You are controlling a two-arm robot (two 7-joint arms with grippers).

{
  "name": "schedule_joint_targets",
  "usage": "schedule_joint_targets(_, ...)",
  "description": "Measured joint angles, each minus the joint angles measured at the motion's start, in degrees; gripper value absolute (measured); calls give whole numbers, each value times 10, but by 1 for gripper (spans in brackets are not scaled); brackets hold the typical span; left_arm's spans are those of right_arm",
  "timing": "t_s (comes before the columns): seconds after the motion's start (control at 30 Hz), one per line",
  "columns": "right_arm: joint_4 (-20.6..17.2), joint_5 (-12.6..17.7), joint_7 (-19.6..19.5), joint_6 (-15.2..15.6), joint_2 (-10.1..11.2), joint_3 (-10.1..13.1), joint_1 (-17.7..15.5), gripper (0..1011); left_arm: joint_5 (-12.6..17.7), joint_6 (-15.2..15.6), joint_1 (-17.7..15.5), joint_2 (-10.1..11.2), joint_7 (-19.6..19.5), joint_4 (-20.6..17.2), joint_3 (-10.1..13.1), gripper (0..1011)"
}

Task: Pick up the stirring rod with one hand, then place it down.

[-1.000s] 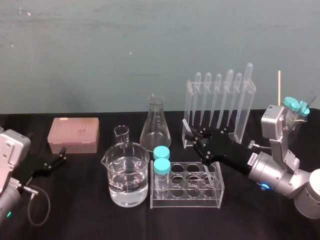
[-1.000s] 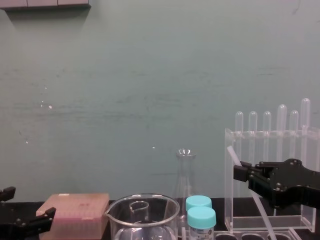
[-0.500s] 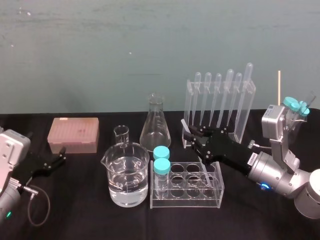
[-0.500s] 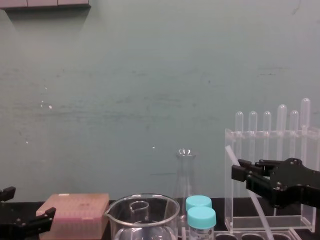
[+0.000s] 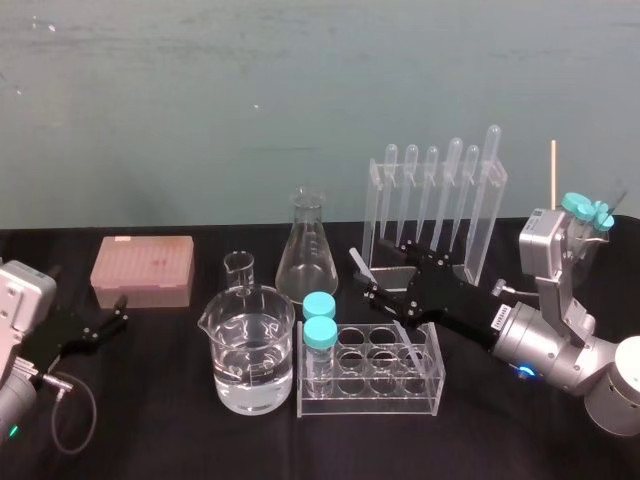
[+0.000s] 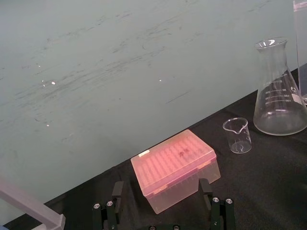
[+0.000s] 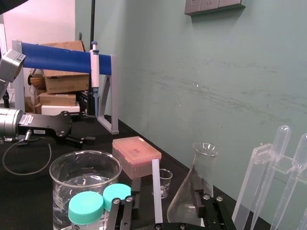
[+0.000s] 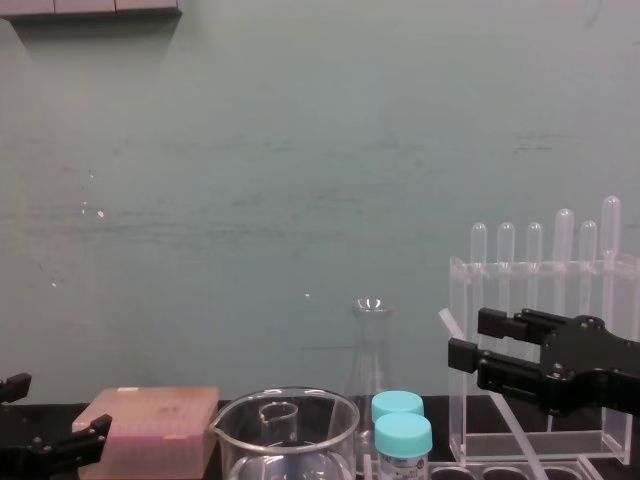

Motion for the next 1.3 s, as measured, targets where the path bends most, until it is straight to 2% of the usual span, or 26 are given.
schedule_joint_targets(0.03, 0, 0, 0, 0, 0, 0, 0, 668, 0, 0, 0, 0, 0, 0, 0, 1000)
schedule_joint_targets(0.13, 0, 0, 0, 0, 0, 0, 0, 735, 0, 0, 0, 0, 0, 0, 0, 1000)
schedule_joint_targets(0.27, 0, 0, 0, 0, 0, 0, 0, 883, 0, 0, 0, 0, 0, 0, 0, 1000)
schedule_joint_targets(0.43, 0, 0, 0, -2, 0, 1, 0, 991, 0, 0, 0, 0, 0, 0, 0, 1000)
schedule_joint_targets(0.6, -17, 19, 0, -38, -7, 19, -7, 1003, 0, 0, 0, 0, 0, 0, 0, 1000)
schedule_joint_targets(0.7, -38, 31, -10, -66, -16, 41, -11, 1003, 0, 0, 0, 0, 0, 0, 0, 1000)
schedule_joint_targets(0.8, -51, 30, -27, -79, -21, 54, -13, 1003, 0, 0, 0, 0, 0, 0, 0, 1000)
schedule_joint_targets(0.93, -72, 7, -79, -90, -29, 82, -20, 1003, 0, 0, 0, 0, 0, 0, 0, 1000)
schedule_joint_targets(1.03, -80, -12, -113, -83, -31, 96, -26, 1003, 0, 0, 0, 0, 0, 0, 0, 1000)
schedule_joint_targets(1.1, -85, -30, -144, -64, -30, 109, -34, 1003, 0, 0, 0, 0, 0, 0, 0, 1000)
schedule_joint_targets(1.13, -88, -39, -162, -45, -28, 115, -41, 1003, 0, 0, 0, 0, 0, 0, 0, 1000)
schedule_joint_targets(1.27, -94, -48, -182, -7, -21, 124, -57, 1003, 0, 0, 0, 0, 0, 0, 0, 1000)
schedule_joint_targets(1.3, -97, -53, -188, 12, -17, 127, -66, 1003, 0, 0, 0, 0, 0, 0, 0, 1000)
